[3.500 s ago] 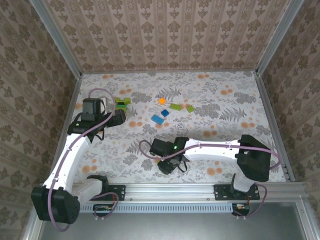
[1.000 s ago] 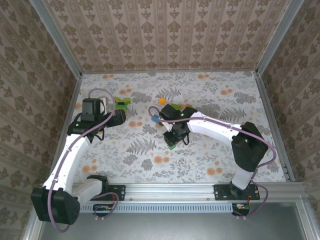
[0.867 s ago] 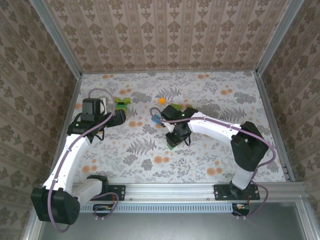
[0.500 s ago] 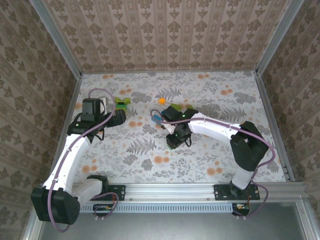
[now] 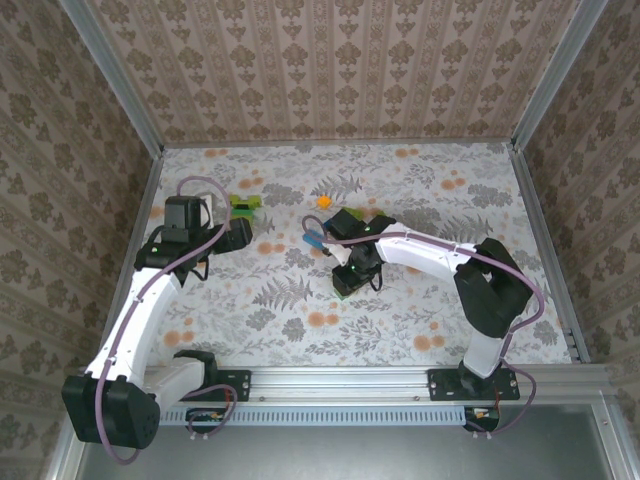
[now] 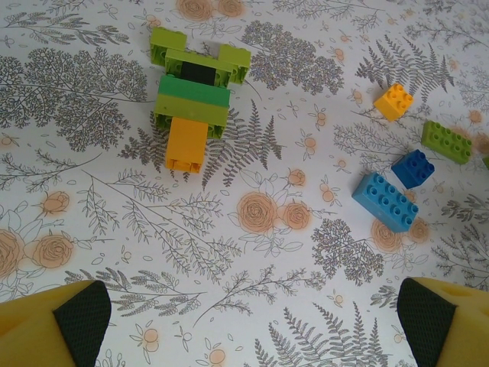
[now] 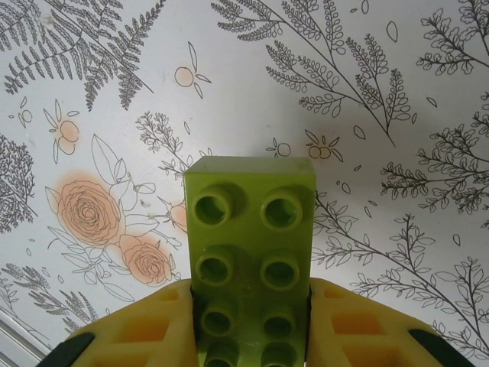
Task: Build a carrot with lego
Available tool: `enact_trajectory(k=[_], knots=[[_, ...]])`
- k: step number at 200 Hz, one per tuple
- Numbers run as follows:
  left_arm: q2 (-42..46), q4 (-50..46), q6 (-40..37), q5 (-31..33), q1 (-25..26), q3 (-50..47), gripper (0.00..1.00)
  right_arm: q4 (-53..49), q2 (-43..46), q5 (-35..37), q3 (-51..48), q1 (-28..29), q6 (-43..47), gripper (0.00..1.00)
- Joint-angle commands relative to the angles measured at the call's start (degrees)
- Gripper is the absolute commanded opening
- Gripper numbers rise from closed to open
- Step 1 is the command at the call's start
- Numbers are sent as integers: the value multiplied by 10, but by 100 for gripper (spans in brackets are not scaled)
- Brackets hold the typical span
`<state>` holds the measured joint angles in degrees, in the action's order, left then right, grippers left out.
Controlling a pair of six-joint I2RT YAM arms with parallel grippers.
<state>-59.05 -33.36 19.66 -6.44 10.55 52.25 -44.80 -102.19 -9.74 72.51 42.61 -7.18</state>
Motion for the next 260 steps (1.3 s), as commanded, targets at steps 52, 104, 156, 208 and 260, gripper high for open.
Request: enact_trajectory(k=[52, 104, 156, 208, 260], knots=[[0, 7, -8, -11, 4, 3, 100, -11, -19, -9, -18, -3, 17, 25], [1, 8, -8, -12, 3, 2, 100, -30, -22, -1, -29, -3, 28, 26], [1, 8, -8, -12, 3, 2, 100, -38, -21, -7, -29, -2, 30, 26], [0, 8, -8, -12, 3, 1, 100, -58, -21, 9, -40, 11, 15, 26], [3, 8, -8, -9, 4, 1, 100, -36, -26, 15, -86, 22, -6, 25]])
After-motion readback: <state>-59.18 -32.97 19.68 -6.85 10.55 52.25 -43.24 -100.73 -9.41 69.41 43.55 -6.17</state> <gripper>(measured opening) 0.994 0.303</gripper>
